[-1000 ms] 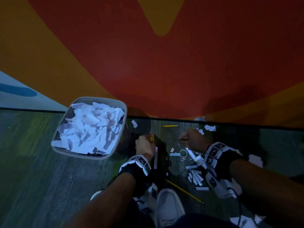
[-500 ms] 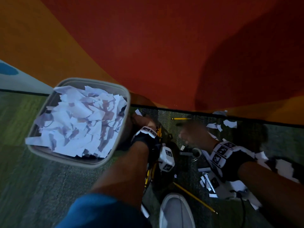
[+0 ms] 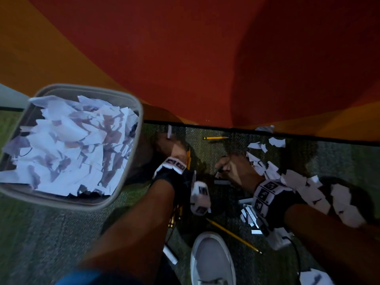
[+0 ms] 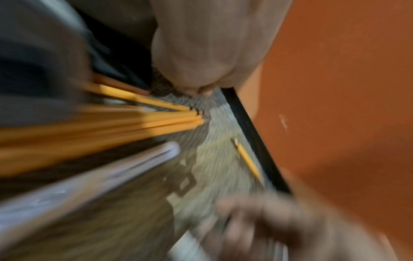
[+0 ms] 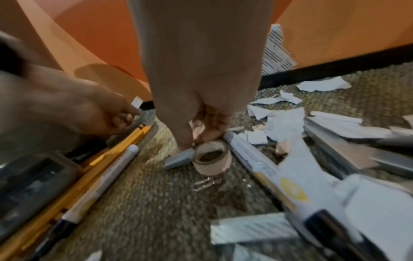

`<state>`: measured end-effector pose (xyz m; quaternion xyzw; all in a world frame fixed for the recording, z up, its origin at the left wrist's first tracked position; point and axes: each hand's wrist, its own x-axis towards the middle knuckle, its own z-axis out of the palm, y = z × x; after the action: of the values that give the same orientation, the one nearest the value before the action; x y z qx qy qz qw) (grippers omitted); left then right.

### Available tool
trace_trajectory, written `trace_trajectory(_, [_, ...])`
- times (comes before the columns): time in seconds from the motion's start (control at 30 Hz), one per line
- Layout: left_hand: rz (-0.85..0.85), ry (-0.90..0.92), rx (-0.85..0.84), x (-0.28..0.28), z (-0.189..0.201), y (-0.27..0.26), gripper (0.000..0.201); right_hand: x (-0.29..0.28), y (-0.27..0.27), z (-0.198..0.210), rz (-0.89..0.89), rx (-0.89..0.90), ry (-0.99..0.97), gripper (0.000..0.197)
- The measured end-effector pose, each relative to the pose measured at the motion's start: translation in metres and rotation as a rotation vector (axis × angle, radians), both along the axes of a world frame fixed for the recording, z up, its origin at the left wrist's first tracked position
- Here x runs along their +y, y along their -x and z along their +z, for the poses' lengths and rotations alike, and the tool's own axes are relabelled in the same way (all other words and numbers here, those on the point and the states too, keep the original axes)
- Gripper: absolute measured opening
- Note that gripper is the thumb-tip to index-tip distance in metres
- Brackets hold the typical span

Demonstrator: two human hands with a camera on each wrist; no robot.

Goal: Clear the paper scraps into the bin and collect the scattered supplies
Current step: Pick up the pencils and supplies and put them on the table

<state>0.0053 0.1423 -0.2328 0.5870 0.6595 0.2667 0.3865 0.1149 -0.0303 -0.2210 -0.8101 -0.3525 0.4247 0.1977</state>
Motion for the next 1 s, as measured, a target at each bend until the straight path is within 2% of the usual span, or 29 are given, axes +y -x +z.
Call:
trace_trajectory(0.13, [-0.216, 0.107, 0.008, -0.037, -0.001, 0.016, 0.017, -0.006, -0.003, -0.006, 0.078, -0.066, -0.029, 0.020])
trace_trajectory(0.23, [-0.279, 0.088, -0.033, -0.058, 0.010, 0.022, 0.010, -0.003, -0.002, -0.002, 0.073, -0.078, -0.013, 0.008])
trace_trajectory(0.27, [-0.315, 0.077, -0.037, -0.065, 0.014, 0.022, 0.009, -0.005, -0.007, -0.001, -0.006, -0.095, -0.046, 0.004])
trace_trajectory(0.33, [-0.408, 0.075, -0.043, -0.077, 0.019, 0.018, 0.010, -0.006, -0.019, -0.002, -0.181, -0.181, -0.040, 0.019])
trace_trajectory(0.4, [-0.502, 0.101, -0.071, -0.085, 0.019, 0.009, 0.020, -0.011, -0.038, 0.001, -0.211, -0.261, -0.101, 0.014])
trace_trajectory(0.5, [-0.707, 0.099, -0.019, -0.096, 0.018, -0.008, 0.049, -0.027, -0.067, 0.004, -0.251, -0.429, -0.064, 0.008])
trace_trajectory(0.57, [-0.816, 0.103, 0.017, -0.101, 0.022, -0.019, 0.050, -0.036, -0.079, 0.002, -0.218, -0.470, 0.002, 0.033])
trace_trajectory(0.63, [-0.861, 0.124, 0.061, -0.103, 0.023, -0.028, 0.040, -0.040, -0.079, -0.001, -0.126, -0.446, 0.085, 0.057])
trace_trajectory(0.67, [-0.858, 0.131, 0.078, -0.104, 0.024, -0.031, 0.035, -0.041, -0.078, -0.001, -0.090, -0.455, 0.083, 0.056])
trace_trajectory(0.8, [-0.768, 0.135, 0.048, -0.106, 0.023, -0.033, 0.024, -0.038, -0.070, -0.002, -0.063, -0.474, -0.040, 0.023])
trace_trajectory(0.97, [-0.787, 0.155, 0.101, -0.098, 0.026, -0.028, 0.023, -0.029, -0.065, 0.010, -0.133, -0.427, -0.028, 0.010])
trace_trajectory(1.0, [-0.813, 0.156, 0.123, -0.098, 0.027, -0.027, 0.022, -0.028, -0.067, 0.010, -0.146, -0.400, -0.020, 0.014])
